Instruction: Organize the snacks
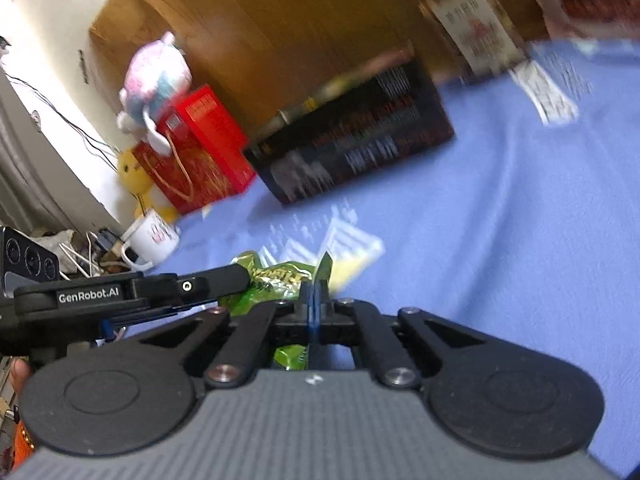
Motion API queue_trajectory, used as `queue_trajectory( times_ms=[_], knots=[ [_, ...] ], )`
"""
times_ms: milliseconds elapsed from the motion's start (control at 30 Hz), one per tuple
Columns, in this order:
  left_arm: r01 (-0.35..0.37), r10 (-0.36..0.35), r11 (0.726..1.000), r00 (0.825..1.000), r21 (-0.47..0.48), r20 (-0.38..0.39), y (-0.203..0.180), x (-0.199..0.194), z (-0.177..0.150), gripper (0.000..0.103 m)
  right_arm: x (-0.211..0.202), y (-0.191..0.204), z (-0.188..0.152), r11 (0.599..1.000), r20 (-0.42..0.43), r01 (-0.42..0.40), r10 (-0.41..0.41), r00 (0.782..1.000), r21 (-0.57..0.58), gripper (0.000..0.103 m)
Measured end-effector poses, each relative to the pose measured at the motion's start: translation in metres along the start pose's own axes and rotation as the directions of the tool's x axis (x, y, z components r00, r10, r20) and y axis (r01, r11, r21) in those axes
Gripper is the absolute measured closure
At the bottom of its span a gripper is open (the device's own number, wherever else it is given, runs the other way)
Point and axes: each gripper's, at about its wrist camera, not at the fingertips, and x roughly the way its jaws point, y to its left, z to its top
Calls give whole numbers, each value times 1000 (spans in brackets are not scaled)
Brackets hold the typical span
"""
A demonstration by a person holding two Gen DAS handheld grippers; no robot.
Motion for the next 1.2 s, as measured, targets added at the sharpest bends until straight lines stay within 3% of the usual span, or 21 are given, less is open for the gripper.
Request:
queue_trajectory(
  times_ms=[200, 300, 433, 500, 633, 867, 1067, 1200],
  knots=[
    [-25, 16, 995, 995, 94, 100, -13, 20, 75, 92, 12, 10, 65, 997, 119, -9, 18, 993, -77, 100],
    [-55, 44, 994, 992, 99, 114, -8, 46, 108, 92, 32, 8, 103, 995, 170, 8, 9, 985, -96, 100],
    [-185, 170, 976, 977, 116, 130, 5, 87, 130, 85, 74, 0, 133, 990, 180, 54, -30, 983, -132, 98],
    [-227, 217, 967, 972, 114, 93, 14, 107, 132, 83, 97, -1, 134, 978, 163, 92, -62, 985, -188, 92],
    [-231, 218, 965, 970, 122, 105, 14, 106, 122, 74, 100, -3, 126, 965, 192, 145, -104, 976, -217, 83],
    [-350, 317, 930, 919, 114, 233, -12, 56, 90, 57, 32, -1, 95, 980, 279, 145, -102, 955, -138, 74],
    [-419, 383, 896, 897, 146, 222, -43, 26, 42, 50, -11, 10, 46, 986, 273, 159, -141, 952, -42, 67],
    [-450, 411, 873, 886, 189, 212, -67, 15, 9, 45, -29, 20, 10, 983, 214, 178, -167, 963, -34, 66]
  ],
)
